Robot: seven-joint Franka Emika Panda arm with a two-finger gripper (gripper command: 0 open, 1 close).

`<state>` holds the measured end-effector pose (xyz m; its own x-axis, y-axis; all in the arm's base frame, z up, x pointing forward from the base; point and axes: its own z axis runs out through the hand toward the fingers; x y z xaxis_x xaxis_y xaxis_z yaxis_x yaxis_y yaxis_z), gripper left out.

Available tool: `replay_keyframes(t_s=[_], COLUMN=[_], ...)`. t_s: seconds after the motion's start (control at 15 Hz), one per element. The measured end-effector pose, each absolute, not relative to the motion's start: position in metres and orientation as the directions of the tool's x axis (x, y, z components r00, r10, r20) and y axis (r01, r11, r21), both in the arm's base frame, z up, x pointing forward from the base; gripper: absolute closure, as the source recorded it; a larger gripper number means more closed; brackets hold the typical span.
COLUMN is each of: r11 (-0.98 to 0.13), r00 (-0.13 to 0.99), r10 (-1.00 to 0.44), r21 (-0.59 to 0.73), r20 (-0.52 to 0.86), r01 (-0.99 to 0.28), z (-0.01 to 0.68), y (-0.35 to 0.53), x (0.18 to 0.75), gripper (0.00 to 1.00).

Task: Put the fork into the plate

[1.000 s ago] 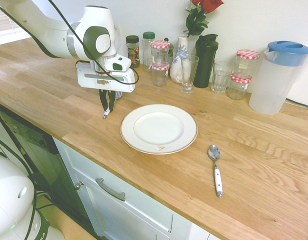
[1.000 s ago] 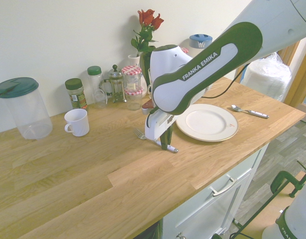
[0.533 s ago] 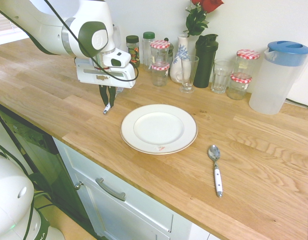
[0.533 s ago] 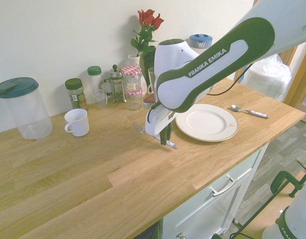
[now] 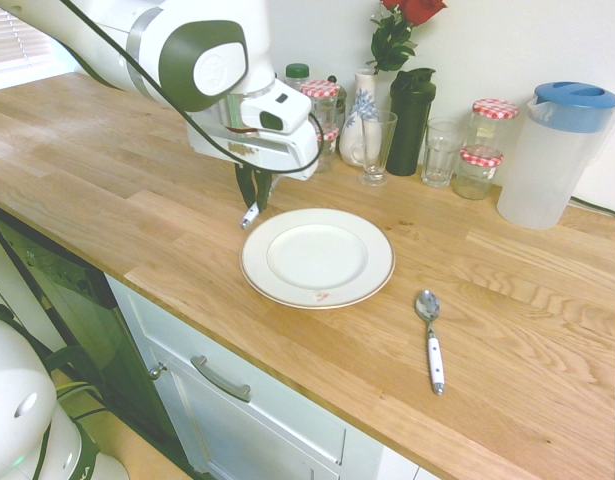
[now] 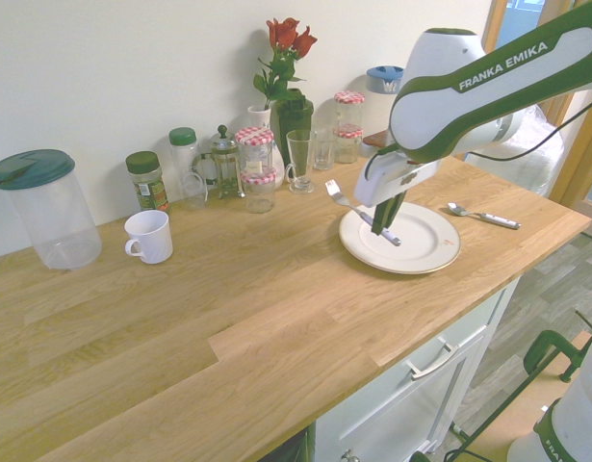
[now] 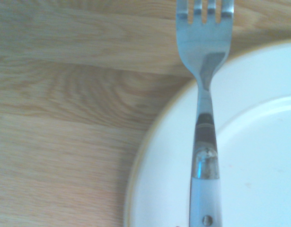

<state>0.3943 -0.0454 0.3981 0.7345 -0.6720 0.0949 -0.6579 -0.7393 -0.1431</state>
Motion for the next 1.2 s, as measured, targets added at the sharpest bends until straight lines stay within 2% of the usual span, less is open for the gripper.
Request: replay_keyframes(t_s=[0.53,1.2], r11=[-0.684,-0.660], r00=[0.686,0.664], r10=[-0.727,-0.748], r21=[-0.127,-0.100], r20=[0.029,-0.006], r01=[-0.719,-0.744], z=[0.368,0.353], y=[-0.091,-0.105], x=[0.386,0.386], gripper=[1.00,1.00])
